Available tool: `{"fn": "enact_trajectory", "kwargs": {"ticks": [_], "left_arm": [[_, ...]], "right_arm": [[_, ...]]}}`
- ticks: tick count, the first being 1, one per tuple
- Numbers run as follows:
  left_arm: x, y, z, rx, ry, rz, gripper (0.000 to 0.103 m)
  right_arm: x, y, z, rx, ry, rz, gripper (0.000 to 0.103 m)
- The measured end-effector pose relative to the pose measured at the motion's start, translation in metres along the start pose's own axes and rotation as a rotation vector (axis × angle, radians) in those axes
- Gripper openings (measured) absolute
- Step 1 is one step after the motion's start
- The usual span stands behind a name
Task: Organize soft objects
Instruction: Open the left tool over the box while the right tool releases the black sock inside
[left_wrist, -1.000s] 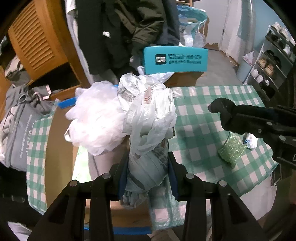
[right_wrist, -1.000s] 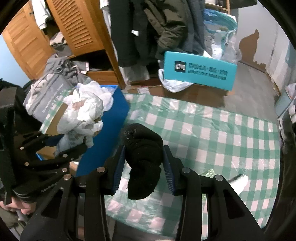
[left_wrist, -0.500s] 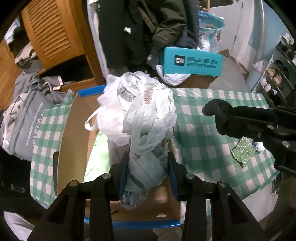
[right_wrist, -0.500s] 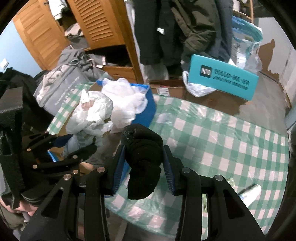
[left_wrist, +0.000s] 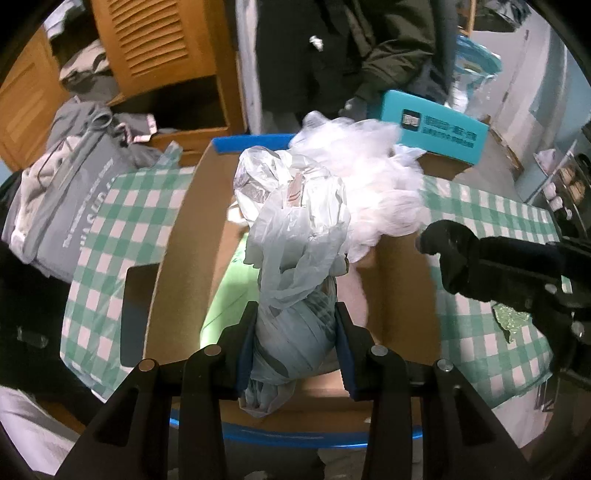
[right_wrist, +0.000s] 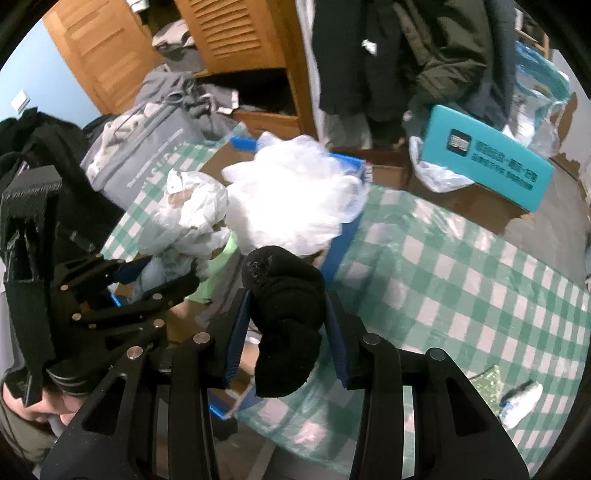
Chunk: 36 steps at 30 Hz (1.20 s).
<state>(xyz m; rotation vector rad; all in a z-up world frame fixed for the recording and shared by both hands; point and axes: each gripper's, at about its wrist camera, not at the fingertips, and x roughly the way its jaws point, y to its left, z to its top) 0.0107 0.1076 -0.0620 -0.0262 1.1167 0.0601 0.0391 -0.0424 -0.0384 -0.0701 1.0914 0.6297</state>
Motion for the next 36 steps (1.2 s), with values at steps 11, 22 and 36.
{"fn": "enact_trajectory", "kwargs": {"ticks": [11,22,36], "left_arm": [[0.018,0.033,-0.01,-0.075,0.052,0.032,0.04],[0.012,0.032,-0.006,-0.074,0.034,0.054,0.074],[-0.007,-0.007,0.002,0.005,-0.013,0.013,0.081]], "right_arm": [[0.036,0.027,0.007,-0.042,0.062,0.014,0.041],[0.026,0.021,0.011,-0.013,0.03,-0.027,0.068],[-0.014,-0.018,-0.002,0.037,-0.029,-0.126,0.073]]}}
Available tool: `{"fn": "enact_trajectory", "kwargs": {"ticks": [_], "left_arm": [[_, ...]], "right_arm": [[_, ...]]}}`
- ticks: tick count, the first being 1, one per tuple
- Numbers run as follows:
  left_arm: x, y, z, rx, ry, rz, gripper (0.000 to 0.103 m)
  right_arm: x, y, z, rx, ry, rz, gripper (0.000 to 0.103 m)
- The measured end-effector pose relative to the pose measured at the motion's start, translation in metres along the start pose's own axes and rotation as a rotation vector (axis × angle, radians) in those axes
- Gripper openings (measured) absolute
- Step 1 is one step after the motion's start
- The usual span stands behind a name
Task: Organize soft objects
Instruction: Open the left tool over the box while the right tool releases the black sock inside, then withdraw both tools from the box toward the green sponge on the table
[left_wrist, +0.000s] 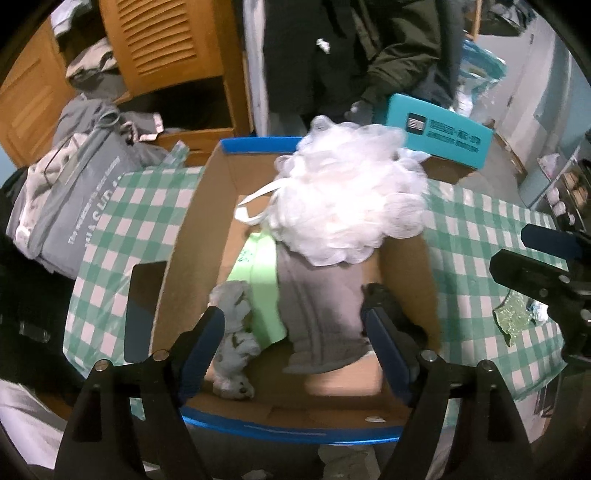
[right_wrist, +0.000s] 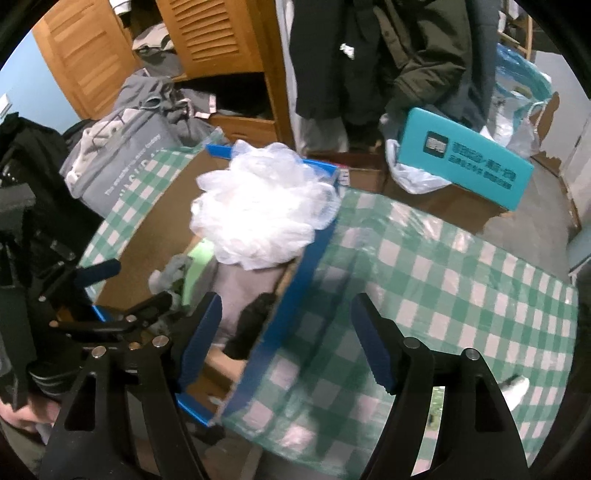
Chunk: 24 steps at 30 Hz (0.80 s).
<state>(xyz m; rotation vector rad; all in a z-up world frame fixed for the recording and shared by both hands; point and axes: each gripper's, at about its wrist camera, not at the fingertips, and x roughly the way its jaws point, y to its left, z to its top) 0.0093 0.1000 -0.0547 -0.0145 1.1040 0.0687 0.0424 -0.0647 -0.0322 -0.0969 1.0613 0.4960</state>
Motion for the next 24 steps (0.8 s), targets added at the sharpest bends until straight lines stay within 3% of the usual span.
{"fn": "enact_trajectory", "kwargs": {"ticks": [24], "left_arm": [[-0.009,-0.111,0.001,0.207,-0.004,-0.076,0.081]], "right_arm": [[-0.035,-0.095,-0.05,0.152,-0.018,-0.116,0.073]]}}
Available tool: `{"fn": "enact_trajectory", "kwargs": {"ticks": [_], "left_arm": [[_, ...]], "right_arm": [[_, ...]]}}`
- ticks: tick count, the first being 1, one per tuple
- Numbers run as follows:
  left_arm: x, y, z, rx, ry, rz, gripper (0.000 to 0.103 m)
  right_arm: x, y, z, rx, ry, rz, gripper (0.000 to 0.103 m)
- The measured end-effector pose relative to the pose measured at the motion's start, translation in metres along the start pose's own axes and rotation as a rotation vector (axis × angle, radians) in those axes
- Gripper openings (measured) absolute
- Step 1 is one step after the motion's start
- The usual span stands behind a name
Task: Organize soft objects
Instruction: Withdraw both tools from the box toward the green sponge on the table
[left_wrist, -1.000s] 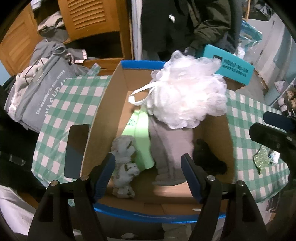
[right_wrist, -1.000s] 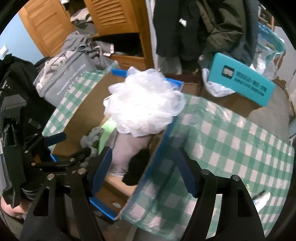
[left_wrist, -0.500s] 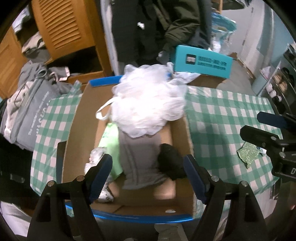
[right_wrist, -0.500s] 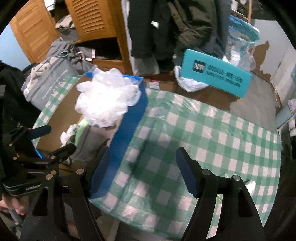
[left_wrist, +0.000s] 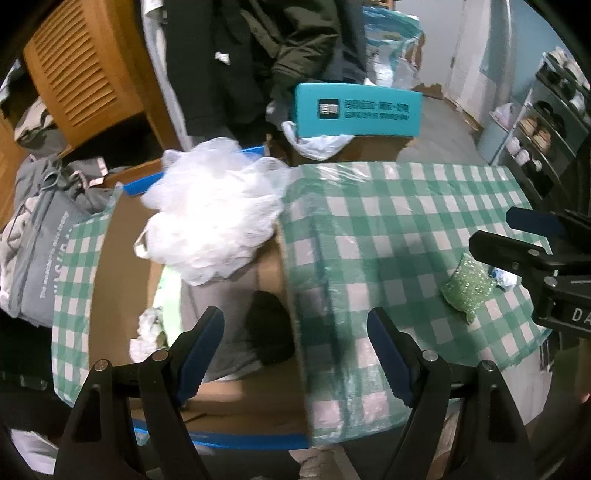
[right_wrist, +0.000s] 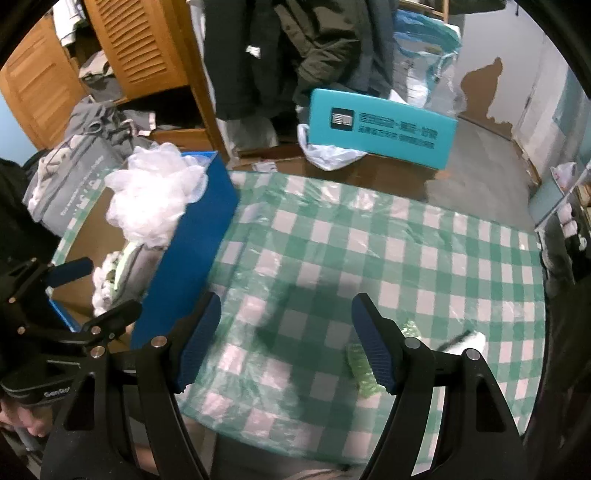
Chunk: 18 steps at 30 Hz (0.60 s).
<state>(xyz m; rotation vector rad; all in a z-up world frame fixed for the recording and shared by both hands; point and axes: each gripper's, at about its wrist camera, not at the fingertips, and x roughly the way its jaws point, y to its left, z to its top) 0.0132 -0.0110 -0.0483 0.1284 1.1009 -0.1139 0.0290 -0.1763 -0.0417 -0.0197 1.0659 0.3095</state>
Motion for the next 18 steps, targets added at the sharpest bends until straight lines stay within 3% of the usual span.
{"fn": "enact_trajectory", "kwargs": {"ticks": [18], "left_arm": [[0.015,-0.052,0.008,0.071,0.025,-0.019,0.081]], "right_arm": [[-0.004,-0.055,-0.021,0.068,0.006,-0.068,0.073]]}}
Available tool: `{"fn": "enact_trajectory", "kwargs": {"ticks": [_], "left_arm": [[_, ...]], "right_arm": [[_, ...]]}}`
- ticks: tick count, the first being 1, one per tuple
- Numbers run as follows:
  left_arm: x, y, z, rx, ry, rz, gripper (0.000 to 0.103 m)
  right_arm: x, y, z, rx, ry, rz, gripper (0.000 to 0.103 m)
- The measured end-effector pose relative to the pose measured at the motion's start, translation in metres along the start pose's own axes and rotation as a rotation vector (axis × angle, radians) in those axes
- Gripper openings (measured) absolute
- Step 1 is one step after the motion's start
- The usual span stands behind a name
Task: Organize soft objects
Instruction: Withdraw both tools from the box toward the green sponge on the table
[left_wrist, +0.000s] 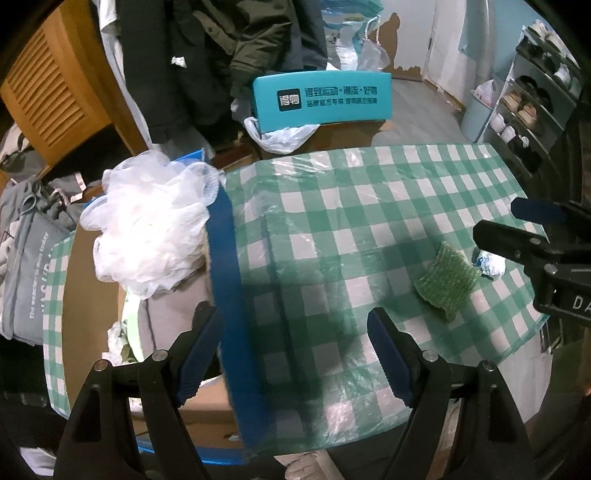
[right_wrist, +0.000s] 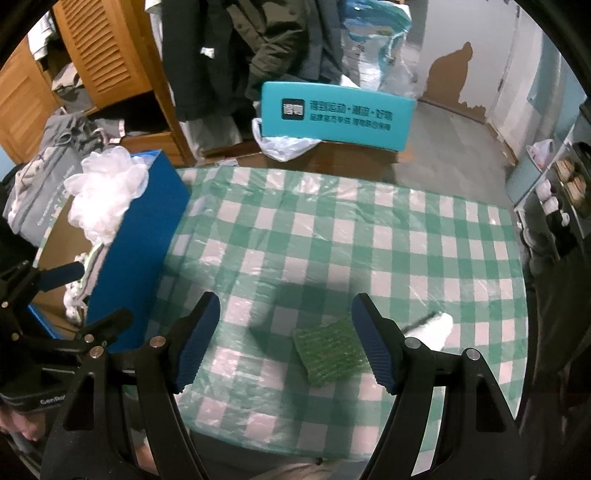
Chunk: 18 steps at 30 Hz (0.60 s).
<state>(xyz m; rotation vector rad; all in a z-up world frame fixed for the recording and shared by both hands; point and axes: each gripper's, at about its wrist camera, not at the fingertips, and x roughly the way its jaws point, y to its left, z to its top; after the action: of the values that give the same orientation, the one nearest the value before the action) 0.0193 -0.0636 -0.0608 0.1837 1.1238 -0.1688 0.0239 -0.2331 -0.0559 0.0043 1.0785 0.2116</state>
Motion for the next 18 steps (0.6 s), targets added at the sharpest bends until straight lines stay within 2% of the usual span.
{"fn": "enact_trajectory", "kwargs": {"ticks": [18], "left_arm": [[0.019,-0.051,0.011,0.074,0.03,-0.03,0.081]], "right_arm": [[0.01,-0.055,-0.021,0.068,0.043,-0.075,0.073]]}}
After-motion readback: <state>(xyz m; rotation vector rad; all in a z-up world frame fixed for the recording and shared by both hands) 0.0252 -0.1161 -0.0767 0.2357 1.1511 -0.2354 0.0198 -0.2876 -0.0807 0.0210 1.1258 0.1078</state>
